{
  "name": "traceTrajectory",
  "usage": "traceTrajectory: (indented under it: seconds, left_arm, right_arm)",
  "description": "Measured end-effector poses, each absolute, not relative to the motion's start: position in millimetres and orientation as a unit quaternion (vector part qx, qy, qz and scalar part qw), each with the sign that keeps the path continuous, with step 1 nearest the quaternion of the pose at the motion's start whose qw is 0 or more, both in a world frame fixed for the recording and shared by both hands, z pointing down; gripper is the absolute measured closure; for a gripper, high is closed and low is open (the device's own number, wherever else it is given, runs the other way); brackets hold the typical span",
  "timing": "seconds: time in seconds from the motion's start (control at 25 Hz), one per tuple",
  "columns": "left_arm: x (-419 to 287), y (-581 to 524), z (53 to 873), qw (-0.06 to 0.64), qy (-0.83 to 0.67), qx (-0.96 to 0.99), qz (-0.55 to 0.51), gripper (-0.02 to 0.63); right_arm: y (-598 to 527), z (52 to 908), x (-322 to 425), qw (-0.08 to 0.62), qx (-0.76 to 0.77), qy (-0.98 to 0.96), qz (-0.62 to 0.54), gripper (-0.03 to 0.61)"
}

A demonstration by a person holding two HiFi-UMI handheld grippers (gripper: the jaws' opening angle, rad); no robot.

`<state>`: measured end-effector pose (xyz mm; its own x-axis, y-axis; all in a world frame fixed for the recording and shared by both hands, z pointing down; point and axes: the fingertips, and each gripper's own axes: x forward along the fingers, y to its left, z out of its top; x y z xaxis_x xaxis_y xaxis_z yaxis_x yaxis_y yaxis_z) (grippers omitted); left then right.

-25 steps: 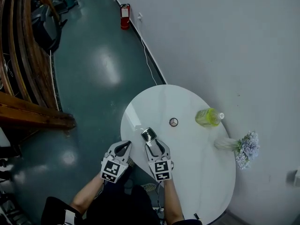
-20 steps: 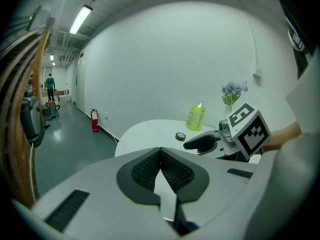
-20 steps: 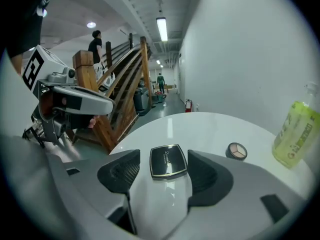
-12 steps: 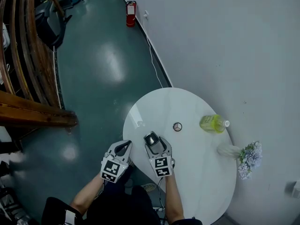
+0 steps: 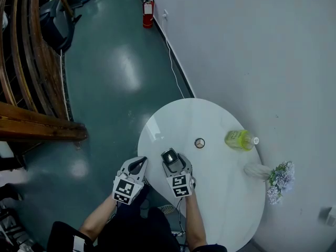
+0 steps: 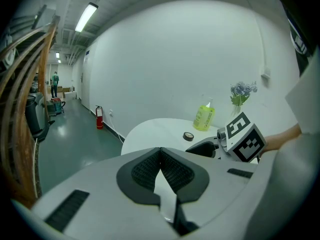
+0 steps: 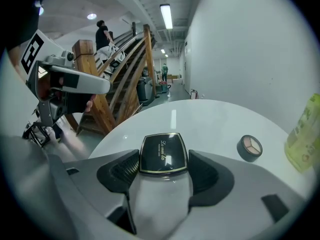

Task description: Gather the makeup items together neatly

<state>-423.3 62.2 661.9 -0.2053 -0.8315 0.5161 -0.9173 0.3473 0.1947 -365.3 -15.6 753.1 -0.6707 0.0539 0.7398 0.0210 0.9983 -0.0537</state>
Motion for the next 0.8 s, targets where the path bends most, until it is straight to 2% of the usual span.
traceTrajectory:
  seconds: [0.8]
  left_arm:
    - [-422,70,651,0.257,-0.775,0.570,0.089,0.597]
  right_arm:
    - [-24,741,-358,0.392,0.016,-0.919,0.035,0.285]
